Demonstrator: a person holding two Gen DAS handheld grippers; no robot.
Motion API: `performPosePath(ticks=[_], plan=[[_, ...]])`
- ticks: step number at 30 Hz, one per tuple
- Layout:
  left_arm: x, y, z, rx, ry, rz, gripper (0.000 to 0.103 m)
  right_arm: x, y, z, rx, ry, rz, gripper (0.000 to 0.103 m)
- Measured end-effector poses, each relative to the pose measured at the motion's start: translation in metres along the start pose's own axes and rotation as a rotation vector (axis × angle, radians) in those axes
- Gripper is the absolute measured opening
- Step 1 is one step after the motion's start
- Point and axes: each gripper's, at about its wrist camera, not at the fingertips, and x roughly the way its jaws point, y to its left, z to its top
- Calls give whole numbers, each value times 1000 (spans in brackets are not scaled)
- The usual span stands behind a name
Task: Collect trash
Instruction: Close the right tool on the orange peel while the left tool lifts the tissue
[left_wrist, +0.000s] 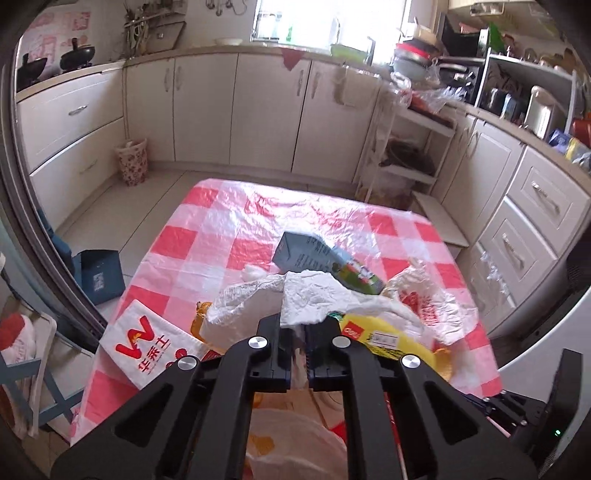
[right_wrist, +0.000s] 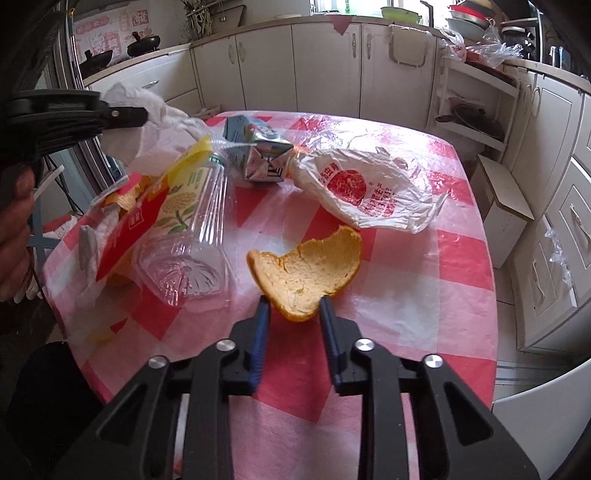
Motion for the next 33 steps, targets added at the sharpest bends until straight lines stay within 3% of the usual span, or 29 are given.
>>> performPosePath(ticks=[8, 11, 16, 17, 19, 20, 26, 31, 33], plan=[[-70, -5, -17, -41, -47, -112, 5, -38, -9, 1, 65, -64, 51, 20], [-90, -10, -32, -45, -39, -144, 5, -56, -17, 3, 92, -96, 73, 6], [-110, -18, -53, -40, -18, -158, 5, -65, -19, -4, 83, -73, 90, 6], [-111, -18, -56, -41, -13, -155, 5, -64, -18, -7, 82, -65, 89, 7], [-116, -15, -62, -48, -3, -148, 5, -59, -15, -11, 70, -41, 94, 38], [-119, -14, -64, -50, 0, -146, 5, -58, -12, -13, 53, -53, 79, 62], [-131, -5, -77, -55, 8, -135, 5, -35, 21, -15, -37, -12, 104, 65], [-135, -2, -77, -65, 7, -137, 5, -3, 39, -12, -81, 61, 19, 65], [-135, -1, -75, -63, 3, -137, 5, 8, 34, -10, -49, 86, -12, 55]])
